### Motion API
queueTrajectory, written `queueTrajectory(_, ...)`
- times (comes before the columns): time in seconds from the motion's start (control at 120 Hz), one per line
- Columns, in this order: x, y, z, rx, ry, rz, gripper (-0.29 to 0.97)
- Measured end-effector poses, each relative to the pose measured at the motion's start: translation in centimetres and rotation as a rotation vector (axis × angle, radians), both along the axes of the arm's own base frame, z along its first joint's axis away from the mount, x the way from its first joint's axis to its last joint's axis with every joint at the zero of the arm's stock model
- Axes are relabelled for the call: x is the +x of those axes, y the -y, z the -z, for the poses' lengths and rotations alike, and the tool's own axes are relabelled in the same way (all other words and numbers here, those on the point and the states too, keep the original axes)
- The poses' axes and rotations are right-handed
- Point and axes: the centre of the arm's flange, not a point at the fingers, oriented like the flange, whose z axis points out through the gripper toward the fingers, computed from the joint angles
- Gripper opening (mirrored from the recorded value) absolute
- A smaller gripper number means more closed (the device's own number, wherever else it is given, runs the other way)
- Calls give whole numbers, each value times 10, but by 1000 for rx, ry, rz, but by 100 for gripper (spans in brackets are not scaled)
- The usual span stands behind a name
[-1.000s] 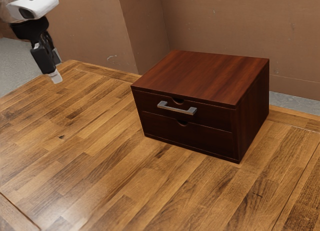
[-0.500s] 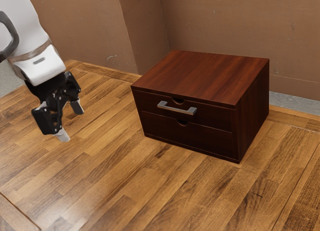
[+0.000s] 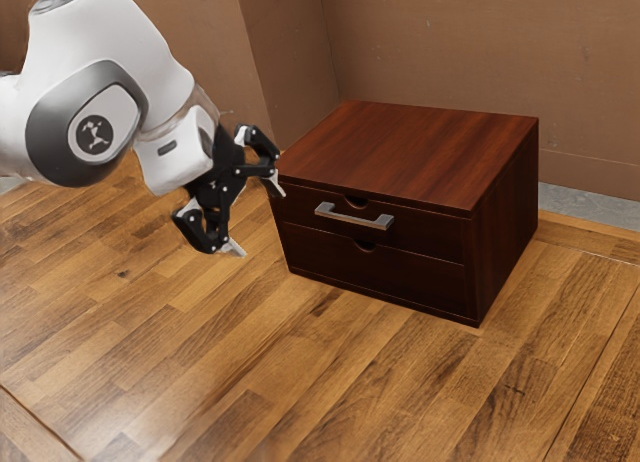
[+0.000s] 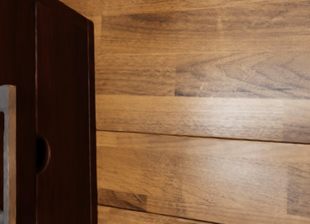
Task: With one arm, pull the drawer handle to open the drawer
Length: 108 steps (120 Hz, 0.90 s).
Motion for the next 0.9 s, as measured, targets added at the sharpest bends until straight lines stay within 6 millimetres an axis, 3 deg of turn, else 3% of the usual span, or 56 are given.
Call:
queueTrajectory(0.158, 39, 1, 27, -79, 35, 60, 66)
queueTrajectory(0.417, 81, -1, 38, -74, 87, 144, 31)
queueTrajectory(0.617, 111, -7, 46, -59, 108, 188, 18)
queueTrajectory(0.9, 129, -18, 69, -46, 91, 220, 12)
